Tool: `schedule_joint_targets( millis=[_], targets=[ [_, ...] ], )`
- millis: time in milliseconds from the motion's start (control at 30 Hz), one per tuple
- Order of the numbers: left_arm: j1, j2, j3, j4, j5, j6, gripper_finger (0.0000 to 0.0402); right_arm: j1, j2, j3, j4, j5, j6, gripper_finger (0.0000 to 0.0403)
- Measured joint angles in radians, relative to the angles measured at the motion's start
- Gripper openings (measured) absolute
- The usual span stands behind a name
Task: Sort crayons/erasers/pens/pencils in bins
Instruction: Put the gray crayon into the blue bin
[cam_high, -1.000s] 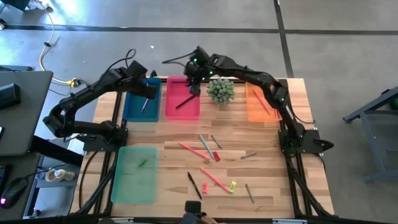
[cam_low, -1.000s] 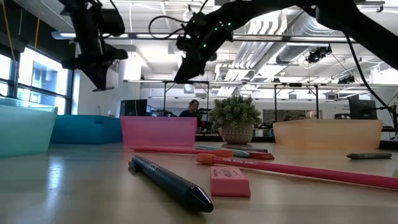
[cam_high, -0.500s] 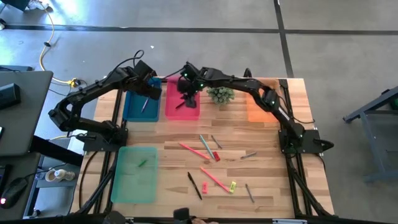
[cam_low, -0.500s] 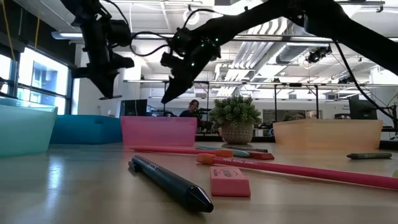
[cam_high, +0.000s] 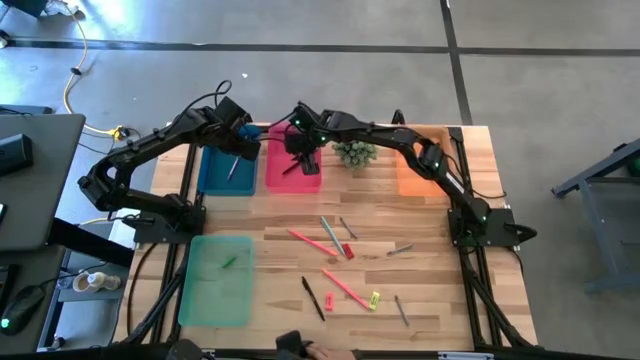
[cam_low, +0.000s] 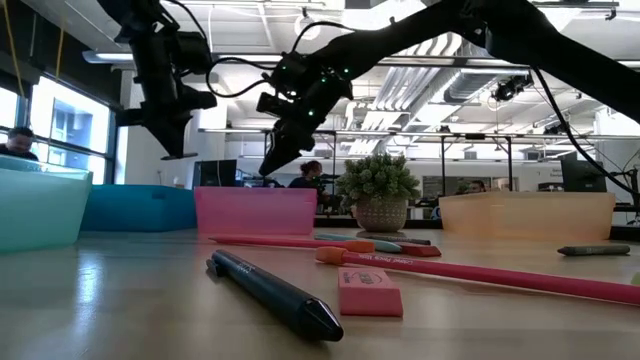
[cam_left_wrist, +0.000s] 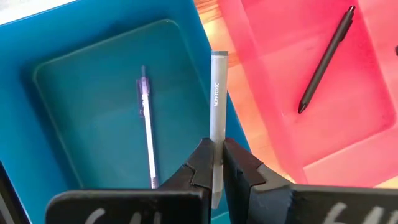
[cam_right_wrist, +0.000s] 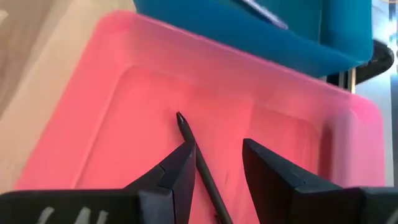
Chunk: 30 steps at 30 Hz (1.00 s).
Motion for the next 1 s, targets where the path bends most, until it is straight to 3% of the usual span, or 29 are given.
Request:
schedule_joint_targets(
  millis=[200, 400, 767, 1000],
  targets=[
    [0.000, 0.000, 0.000, -0.001, 0.000, 0.001, 0.0003, 0.008, -0.002, 0.019, -0.042, 0.082, 0.106, 0.0124],
    [-0.012, -0.004, 0.000, 0.026, 0.001, 0.023, 0.0003, -0.002, -0.014, 0.160, -0.191, 0.128, 0.141, 0.0124],
    [-0.092, 0.007, 0.000, 0.289, 0.075, 0.009, 0.0003, -0.117, -0.095, 0.160, -0.286, 0.152, 0.269, 0.0124],
    [-0.121, 0.101, 0.000, 0.443, 0.113, -0.009, 0.0003, -0.140, -0.116, 0.162, -0.285, 0.153, 0.295, 0.0124]
  ],
)
